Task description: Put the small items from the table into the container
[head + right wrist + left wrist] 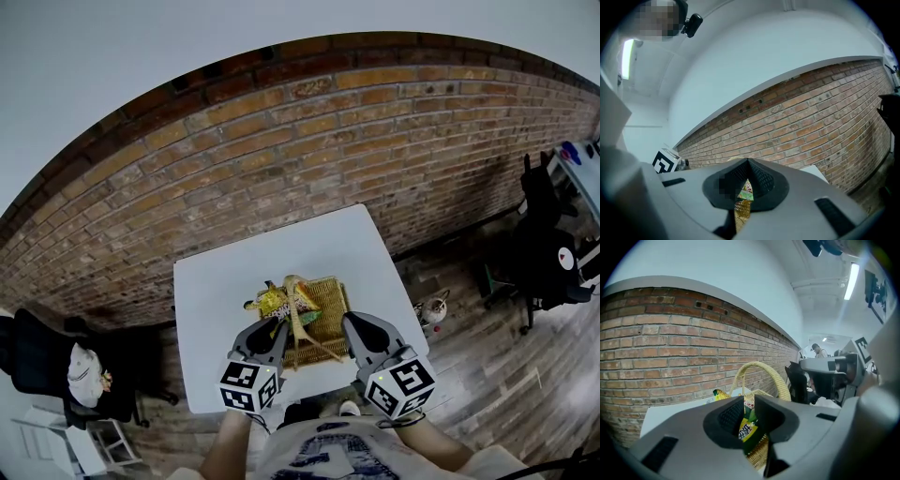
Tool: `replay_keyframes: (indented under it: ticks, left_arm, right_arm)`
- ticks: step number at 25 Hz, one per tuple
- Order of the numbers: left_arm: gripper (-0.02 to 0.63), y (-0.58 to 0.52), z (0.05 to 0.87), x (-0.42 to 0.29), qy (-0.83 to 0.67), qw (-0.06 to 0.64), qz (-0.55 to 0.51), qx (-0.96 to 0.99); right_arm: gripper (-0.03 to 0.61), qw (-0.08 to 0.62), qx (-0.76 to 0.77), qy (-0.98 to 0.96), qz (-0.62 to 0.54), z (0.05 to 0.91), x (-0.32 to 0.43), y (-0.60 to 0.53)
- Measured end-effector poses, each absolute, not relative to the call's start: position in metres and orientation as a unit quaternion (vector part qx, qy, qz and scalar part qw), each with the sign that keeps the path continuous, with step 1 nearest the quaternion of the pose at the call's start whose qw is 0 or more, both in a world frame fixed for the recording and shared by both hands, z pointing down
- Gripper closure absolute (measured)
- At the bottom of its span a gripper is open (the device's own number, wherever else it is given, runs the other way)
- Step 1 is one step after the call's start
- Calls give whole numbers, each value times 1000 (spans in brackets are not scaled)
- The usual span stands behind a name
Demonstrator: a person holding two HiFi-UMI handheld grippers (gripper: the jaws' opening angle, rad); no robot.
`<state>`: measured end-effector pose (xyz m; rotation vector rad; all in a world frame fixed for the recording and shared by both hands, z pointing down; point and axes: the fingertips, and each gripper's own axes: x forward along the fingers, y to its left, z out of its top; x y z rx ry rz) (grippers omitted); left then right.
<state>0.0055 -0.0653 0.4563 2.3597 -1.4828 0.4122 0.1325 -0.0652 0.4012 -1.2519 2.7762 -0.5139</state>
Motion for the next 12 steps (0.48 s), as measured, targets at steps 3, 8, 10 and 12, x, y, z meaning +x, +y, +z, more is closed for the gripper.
replay_keyframes:
  ticks: [3,8,10,12]
  left_arm:
    - [509,-55,452,5,-538,156,141,816]
    - [509,-36,442,8,-572,147,130,796]
    - [511,-28,437,11,-583,140,127,790]
    - [511,-18,433,12,-588,132,126,788]
  right_arm:
    - [560,27,-391,905,-165,400,133,-59]
    - [560,19,-371,914,-162,401,135,-46]
    - [560,15,-366,917,-161,402,134,-42]
    - [560,14,-360,919,-157,401,131,-36]
